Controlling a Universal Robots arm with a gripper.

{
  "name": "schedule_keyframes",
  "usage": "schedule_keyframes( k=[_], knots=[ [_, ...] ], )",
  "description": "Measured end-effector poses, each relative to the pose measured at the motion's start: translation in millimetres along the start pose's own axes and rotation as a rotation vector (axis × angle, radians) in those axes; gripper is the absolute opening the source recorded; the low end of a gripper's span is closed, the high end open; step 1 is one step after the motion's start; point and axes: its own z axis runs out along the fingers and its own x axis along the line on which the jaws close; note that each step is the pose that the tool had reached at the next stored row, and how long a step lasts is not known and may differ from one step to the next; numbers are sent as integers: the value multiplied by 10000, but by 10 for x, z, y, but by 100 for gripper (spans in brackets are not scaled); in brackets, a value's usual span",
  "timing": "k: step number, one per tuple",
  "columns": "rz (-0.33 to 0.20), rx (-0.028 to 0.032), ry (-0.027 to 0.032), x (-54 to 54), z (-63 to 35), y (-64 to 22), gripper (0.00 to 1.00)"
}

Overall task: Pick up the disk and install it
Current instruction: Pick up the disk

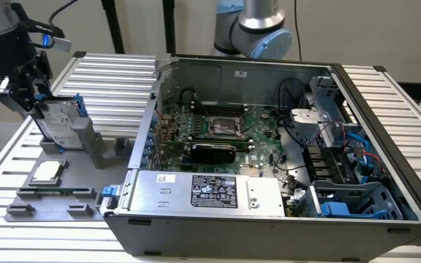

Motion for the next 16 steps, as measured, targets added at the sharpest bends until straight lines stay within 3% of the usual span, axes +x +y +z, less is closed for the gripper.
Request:
schedule_keyframes(
  k=[2,3,16],
  knots=[
    [-1,-1,1,0,12,0,100],
    [-2,-3,2,0,14,0,0],
    [-2,-1,0,17,21,1,0]
  ],
)
